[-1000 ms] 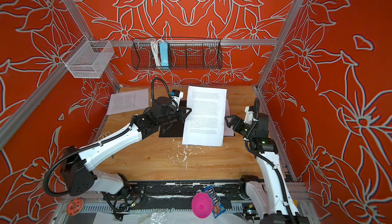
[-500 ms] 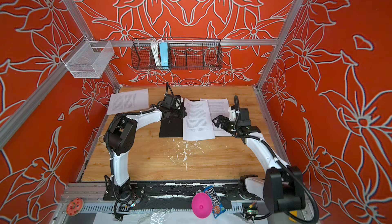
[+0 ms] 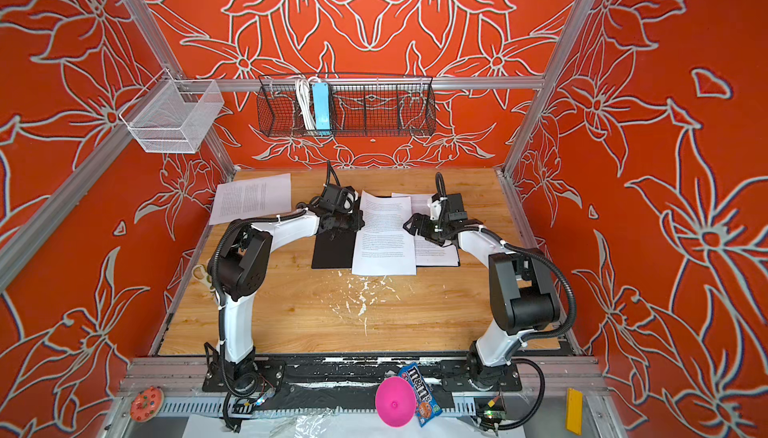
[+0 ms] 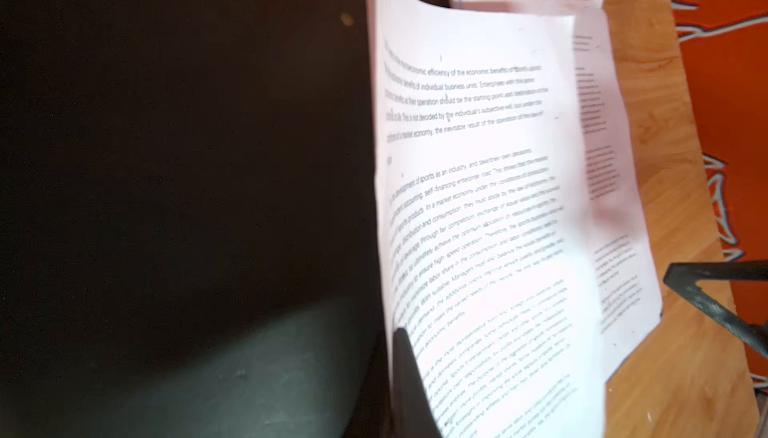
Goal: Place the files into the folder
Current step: 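Grasp the sheet edge with the right gripper while the left lowers it onto the stack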
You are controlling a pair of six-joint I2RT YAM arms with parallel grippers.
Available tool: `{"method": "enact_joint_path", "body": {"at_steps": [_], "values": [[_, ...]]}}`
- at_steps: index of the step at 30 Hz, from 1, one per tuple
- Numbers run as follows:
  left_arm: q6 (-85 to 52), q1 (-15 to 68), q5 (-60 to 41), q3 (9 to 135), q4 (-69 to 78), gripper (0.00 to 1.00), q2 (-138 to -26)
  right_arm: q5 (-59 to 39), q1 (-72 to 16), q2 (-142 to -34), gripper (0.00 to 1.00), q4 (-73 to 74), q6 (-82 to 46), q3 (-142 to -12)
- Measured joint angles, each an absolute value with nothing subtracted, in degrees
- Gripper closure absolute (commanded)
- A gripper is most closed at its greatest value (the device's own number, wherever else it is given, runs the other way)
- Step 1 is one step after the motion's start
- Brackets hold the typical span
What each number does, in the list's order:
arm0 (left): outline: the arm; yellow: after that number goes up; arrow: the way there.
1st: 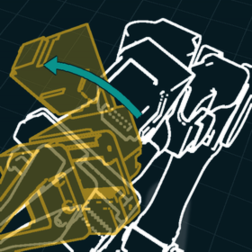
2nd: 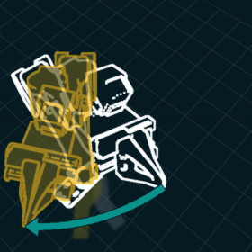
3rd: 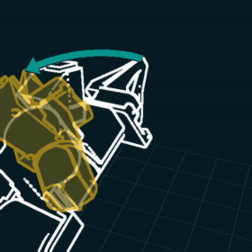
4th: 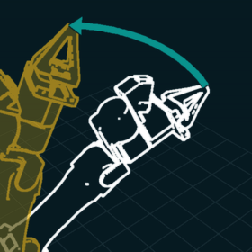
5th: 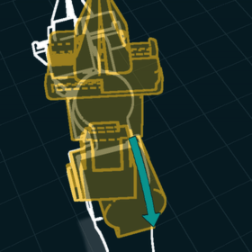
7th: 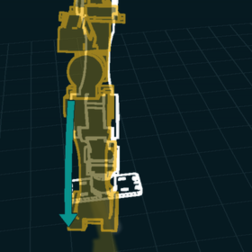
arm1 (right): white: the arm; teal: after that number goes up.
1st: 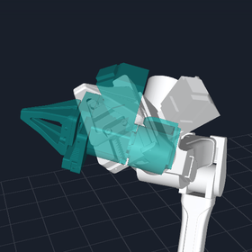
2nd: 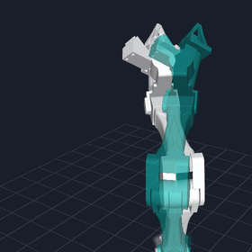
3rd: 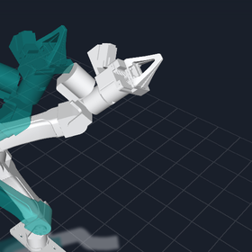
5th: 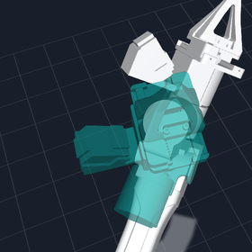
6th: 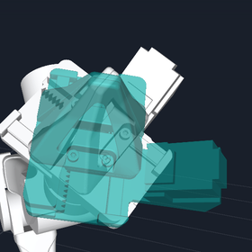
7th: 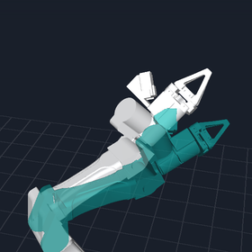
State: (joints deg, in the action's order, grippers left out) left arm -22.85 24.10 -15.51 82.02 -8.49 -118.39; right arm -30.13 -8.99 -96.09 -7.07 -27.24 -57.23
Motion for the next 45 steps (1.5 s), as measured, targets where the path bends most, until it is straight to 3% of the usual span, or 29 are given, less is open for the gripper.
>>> {"method": "enact_joint_path", "body": {"at_steps": [10,27,36,38,40,42,44,45], "values": [[-22.83,23.81,-15.84,82.02,-8.49,1.0,-119.68,-33.65,-9.26,-103.61,0.19,-5.17,-26.65,-59.07],[-23.33,23.4,-17.58,82.02,-7.53,1.0,-122.56,-41.43,-9.54,-105.69,0.66,-0.12,-28.49,-60.47],[-23.83,23.18,-18.81,82.02,-6.22,1.0,-122.87,-40.73,-10.13,-105.69,0.9,-1.04,-27.99,-60.23],[-24.08,23.14,-19.46,82.02,-5.8,1.0,-122.87,-40.49,-10.24,-105.62,1.0,-1.13,-27.75,-60.23],[-24.45,22.96,-20.64,81.82,-4.64,1.0,-122.85,-40.36,-10.24,-105.38,1.0,-1.45,-27.88,-60.2],[-24.93,22.59,-22.55,80.03,-1.93,0.87,-122.19,-40.21,-10.24,-104.29,1.0,-2.35,-27.86,-60.05],[-25.8,21.98,-24.64,76.07,1.52,0.54,-120.14,-40.03,-9.76,-101.58,1.0,-3.79,-27.86,-59.55],[-26.44,21.67,-25.54,73.89,3.25,0.31,-118.91,-40.07,-9.54,-100.09,1.0,-4.56,-27.79,-59.31]]}}
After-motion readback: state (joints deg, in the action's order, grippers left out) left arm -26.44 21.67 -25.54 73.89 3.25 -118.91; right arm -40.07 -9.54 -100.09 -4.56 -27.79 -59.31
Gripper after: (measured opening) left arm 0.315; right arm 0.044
